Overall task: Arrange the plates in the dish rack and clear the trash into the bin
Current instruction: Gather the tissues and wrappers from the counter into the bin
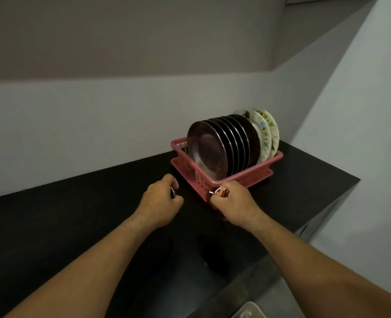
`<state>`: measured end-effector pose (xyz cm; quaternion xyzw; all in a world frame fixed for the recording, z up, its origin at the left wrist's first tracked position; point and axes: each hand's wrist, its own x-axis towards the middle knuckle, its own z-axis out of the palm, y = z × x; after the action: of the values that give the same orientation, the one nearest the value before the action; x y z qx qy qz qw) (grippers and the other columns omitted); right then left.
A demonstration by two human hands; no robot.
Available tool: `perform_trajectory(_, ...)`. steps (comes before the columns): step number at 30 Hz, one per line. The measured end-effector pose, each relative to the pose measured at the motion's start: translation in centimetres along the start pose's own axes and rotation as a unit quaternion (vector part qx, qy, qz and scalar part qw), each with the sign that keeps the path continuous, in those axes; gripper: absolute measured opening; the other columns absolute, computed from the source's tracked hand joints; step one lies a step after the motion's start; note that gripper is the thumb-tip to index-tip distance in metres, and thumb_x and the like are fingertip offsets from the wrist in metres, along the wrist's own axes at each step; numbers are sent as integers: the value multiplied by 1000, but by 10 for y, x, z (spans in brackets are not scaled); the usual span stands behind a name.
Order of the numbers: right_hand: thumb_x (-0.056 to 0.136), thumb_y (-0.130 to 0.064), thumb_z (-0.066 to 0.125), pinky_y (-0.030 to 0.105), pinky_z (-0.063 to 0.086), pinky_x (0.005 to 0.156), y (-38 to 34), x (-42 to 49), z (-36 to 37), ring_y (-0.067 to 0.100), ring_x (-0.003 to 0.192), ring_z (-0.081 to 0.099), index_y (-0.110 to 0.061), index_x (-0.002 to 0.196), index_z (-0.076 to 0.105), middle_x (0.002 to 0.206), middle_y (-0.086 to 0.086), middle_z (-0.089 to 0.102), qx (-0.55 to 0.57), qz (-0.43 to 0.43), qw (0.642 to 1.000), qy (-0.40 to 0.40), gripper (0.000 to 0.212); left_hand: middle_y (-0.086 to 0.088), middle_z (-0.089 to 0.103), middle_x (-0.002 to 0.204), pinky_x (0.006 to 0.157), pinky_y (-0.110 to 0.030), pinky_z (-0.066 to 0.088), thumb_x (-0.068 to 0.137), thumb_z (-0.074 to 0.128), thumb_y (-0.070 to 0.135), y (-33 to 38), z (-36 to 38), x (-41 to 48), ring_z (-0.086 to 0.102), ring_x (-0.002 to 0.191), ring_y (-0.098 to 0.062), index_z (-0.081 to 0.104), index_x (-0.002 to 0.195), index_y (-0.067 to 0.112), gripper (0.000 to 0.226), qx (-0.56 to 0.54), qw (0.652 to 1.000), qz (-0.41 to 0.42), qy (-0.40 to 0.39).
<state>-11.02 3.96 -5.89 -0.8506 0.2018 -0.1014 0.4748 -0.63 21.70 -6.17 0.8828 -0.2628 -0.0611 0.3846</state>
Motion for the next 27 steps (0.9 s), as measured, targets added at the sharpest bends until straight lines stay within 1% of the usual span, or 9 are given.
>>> perform_trajectory(3,85,-15,69,29,59,53,20,-13,-27,19,68,71,-18,89,67,82,4,71,-8,7,1000,-25,5,5,57,90,53,-18,47,85,67,18,26,25,-12,64,72,-11,50,91,34,24,-9,1000,9,-5)
perform_trajectory(6,86,-14,69,30,59,53,36,-22,-53,19,68,72,-20,87,63,84,4,70,-7,6,1000,-20,8,9,57,89,54,-17,46,84,68,14,54,48,-25,63,73,-10,53,85,33,23,-11,1000,29,0)
perform_trajectory(9,86,-14,69,34,62,58,51,-31,-78,20,71,73,-22,87,62,88,4,69,13,13,999,-34,11,11,56,91,55,-15,44,84,67,11,80,67,-39,61,75,-7,53,82,34,27,-15,999,50,0)
perform_trajectory(12,87,-16,69,38,63,64,66,-39,-102,19,75,72,-25,91,61,92,3,68,17,12,999,-40,12,8,56,94,58,-18,47,82,67,9,101,89,-50,60,77,-8,53,80,29,25,10,999,35,-3)
perform_trajectory(16,90,-14,59,31,56,57,76,-50,-127,17,71,66,-32,100,53,92,5,65,102,-8,994,-34,21,8,60,94,58,-18,52,86,64,12,124,120,-67,66,74,-7,59,88,34,23,31,996,6,-83)
perform_trajectory(19,95,-16,51,22,50,57,74,-55,-135,7,70,65,-43,120,55,98,-3,66,154,-37,987,-16,37,13,57,107,62,-16,54,89,64,22,137,141,-80,66,81,-1,59,108,39,26,19,989,20,-146)
perform_trajectory(21,98,-21,51,19,52,60,72,-55,-134,7,77,69,-39,113,63,96,-7,68,205,-45,977,23,26,15,55,110,67,-18,54,86,67,36,146,153,-85,62,86,-1,58,116,37,31,61,985,41,-159)
perform_trajectory(24,98,-32,54,23,56,62,71,-55,-125,11,78,71,-31,95,68,86,-3,72,305,-18,948,91,14,14,55,103,69,-22,53,81,68,51,155,163,-87,60,83,-4,61,110,34,34,78,985,54,-143)
perform_trajectory(27,91,-55,58,32,57,78,75,-52,-119,12,86,72,-26,96,69,91,-3,74,360,5,924,125,31,13,55,98,73,-27,55,86,63,49,155,168,-83,60,81,-5,63,102,34,22,63,988,63,-122)
